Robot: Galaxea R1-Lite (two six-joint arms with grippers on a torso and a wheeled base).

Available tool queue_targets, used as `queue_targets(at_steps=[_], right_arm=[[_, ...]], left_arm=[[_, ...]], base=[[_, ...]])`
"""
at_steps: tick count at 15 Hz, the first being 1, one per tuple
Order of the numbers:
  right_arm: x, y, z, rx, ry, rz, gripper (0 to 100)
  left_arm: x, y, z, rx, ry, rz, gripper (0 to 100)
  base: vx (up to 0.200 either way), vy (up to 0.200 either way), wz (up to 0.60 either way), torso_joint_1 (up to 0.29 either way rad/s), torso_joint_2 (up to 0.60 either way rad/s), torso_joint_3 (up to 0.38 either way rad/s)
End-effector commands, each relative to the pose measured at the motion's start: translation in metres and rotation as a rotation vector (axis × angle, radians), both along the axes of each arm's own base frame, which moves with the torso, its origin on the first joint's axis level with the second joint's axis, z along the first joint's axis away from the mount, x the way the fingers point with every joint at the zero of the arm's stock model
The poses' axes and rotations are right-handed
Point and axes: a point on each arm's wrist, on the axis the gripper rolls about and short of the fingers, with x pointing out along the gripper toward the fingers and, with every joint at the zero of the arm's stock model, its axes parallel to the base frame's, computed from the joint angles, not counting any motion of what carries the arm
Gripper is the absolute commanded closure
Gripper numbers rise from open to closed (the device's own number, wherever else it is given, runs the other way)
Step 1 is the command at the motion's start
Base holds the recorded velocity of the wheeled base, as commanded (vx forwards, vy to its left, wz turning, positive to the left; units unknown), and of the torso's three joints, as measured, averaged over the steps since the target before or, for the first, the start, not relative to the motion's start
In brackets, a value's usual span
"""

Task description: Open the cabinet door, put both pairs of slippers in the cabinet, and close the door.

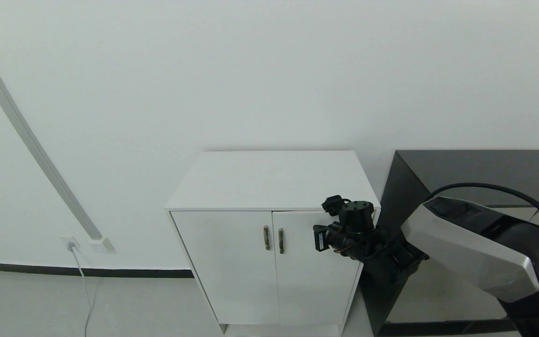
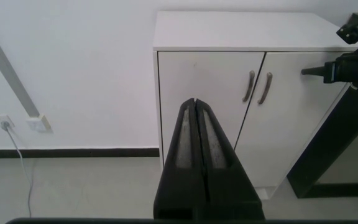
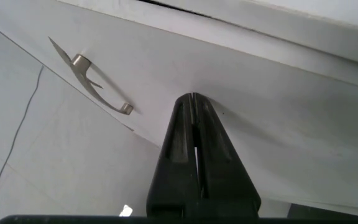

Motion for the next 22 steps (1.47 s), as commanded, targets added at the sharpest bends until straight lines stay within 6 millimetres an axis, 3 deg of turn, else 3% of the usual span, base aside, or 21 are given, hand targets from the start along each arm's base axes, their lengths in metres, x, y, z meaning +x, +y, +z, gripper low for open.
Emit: queue_targets(at_steps=[1,18,22], right_arm=[[0.0010,0.0000,-0.0010,0.000,0.000,0.000,100],[0.0054,-0.0033,-0.0018,0.002,-0.005,-0.012,100],[-0.0022,-0.0077,0.0029,-0.003,0.005,-0.012,100]], left_arm=[[0.0000,0.0000,0.0000,0.000,0.000,0.001,100],[0.0000,0.0000,0.0000,0.000,0.000,0.001,100],[0.0000,0.0000,0.0000,0.000,0.000,0.001,100]], base=[[0.000,0.000,0.00,0.000,0.00,0.000],[0.000,0.000,0.00,0.000,0.00,0.000],[0.000,0.000,0.00,0.000,0.00,0.000]])
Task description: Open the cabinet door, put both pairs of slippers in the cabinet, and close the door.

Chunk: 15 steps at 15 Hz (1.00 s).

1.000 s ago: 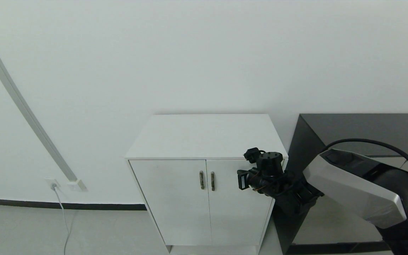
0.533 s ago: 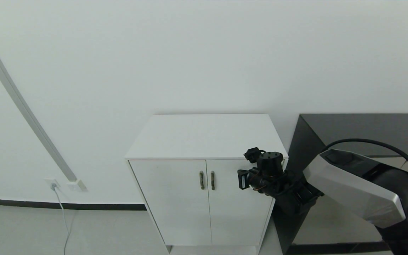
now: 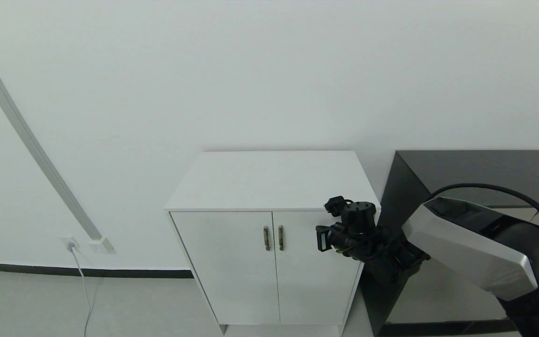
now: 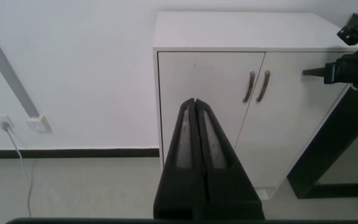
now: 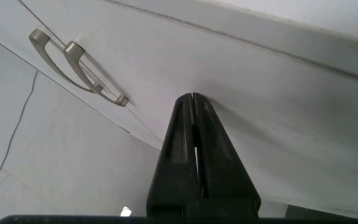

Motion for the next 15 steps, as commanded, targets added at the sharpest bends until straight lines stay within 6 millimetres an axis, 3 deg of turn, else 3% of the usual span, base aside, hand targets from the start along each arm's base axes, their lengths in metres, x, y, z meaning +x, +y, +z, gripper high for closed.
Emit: queue_targets(at_steps=[1,6,11,15], right_arm=[[-0.008,-0.004,0.008,-0.004,0.006,-0.001,100],[-0.033,-0.043,0.033,-0.012,-0.014,-0.101,100],[-0.067,-0.123,0.048,-0.027,-0.038,-0.319,100],[-0.118,-0.187,0.062,-0.057,-0.042,-0.519,100]], left_arm=[[0.000,0.000,0.000,0.000,0.000,0.001,100],[0.000,0.000,0.000,0.000,0.000,-0.001,100],[0.000,0.000,0.000,0.000,0.000,0.001,100],[0.000,0.000,0.000,0.001,0.001,-0.002,100]], base=[[0.000,0.000,0.00,0.000,0.00,0.000],[0.000,0.000,0.00,0.000,0.00,0.000],[0.000,0.000,0.00,0.000,0.00,0.000],[0.000,0.000,0.00,0.000,0.00,0.000]])
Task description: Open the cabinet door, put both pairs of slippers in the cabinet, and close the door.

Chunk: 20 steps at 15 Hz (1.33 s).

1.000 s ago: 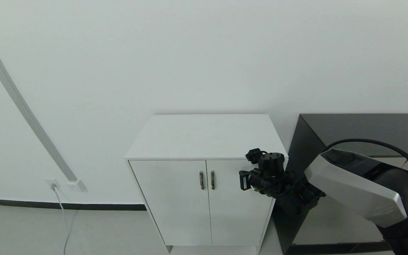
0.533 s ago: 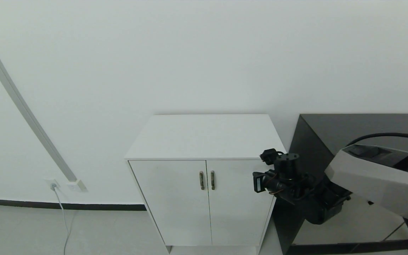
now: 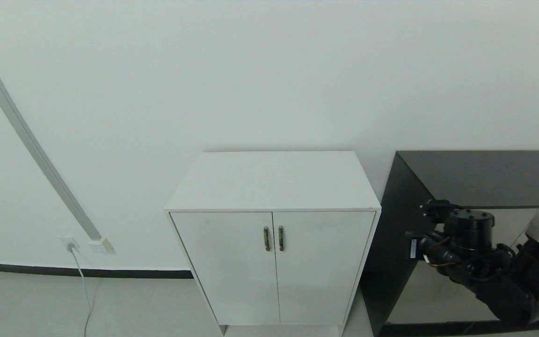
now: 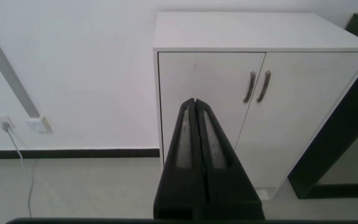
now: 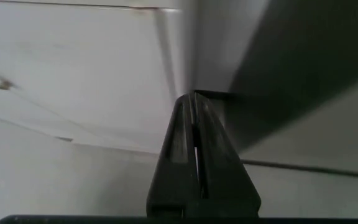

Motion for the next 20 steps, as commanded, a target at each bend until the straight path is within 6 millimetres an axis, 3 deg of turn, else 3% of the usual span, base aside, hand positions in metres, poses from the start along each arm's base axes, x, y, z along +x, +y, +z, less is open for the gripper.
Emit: queue_targets(at_steps=[1,4,8,13,20], right_arm=[[-0.035,-0.037,0.018,-0.001,-0.044,-0.107,100],[-0.073,-0.062,0.021,-0.005,-0.043,-0.191,100],[-0.115,-0.081,0.034,-0.040,-0.077,-0.261,100],[-0.155,-0.091,0.060,-0.052,-0.132,-0.340,100],[-0.223,-0.084,0.062,-0.022,-0.026,-0.288,100]], left_arm=[[0.000,0.000,0.000,0.000,0.000,-0.001,100],[0.000,0.000,0.000,0.000,0.001,-0.001,100],[0.000,0.000,0.000,0.000,0.000,0.001,100],[0.000,0.000,0.000,-0.002,0.001,0.001,100],[0.000,0.000,0.000,-0.002,0.000,-0.001,100]], base=[[0.000,0.000,0.00,0.000,0.00,0.000],[0.000,0.000,0.00,0.000,0.00,0.000],[0.000,0.000,0.00,0.000,0.00,0.000],[0.000,0.000,0.00,0.000,0.00,0.000],[0.000,0.000,0.00,0.000,0.00,0.000]])
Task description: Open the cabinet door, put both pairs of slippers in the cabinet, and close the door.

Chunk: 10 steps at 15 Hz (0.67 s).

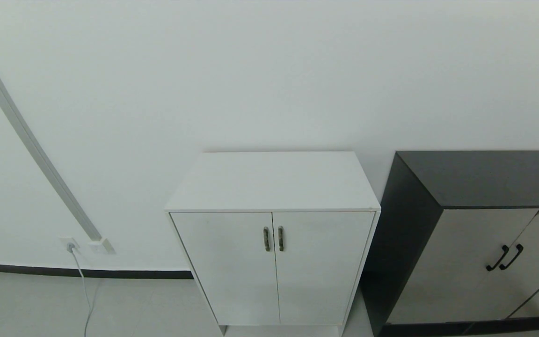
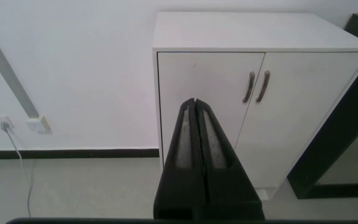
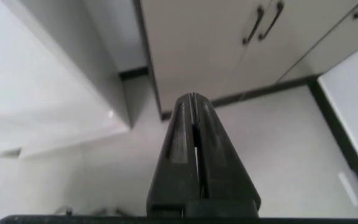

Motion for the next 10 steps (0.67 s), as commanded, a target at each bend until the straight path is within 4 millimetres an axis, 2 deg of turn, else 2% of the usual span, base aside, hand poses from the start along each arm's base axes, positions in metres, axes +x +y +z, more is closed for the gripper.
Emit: queue_targets(at_steps=[1,4,6,10], right_arm=[[-0.031,0.004,0.008,0.002,-0.083,0.025,100],[-0.074,0.011,-0.004,0.029,-0.074,0.107,100],[-0.093,0.014,-0.013,0.030,-0.086,0.148,100],[-0.112,0.016,-0.023,0.007,-0.121,0.217,100]], left_arm=[[0.000,0.000,0.000,-0.001,-0.001,-0.001,100],[0.000,0.000,0.000,-0.001,0.001,0.001,100],[0.000,0.000,0.000,-0.001,0.001,0.001,100],[0.000,0.000,0.000,-0.001,-0.001,0.001,100]], base=[[0.000,0.000,0.00,0.000,0.00,0.000],[0.000,0.000,0.00,0.000,0.00,0.000],[0.000,0.000,0.00,0.000,0.00,0.000],[0.000,0.000,0.00,0.000,0.00,0.000]])
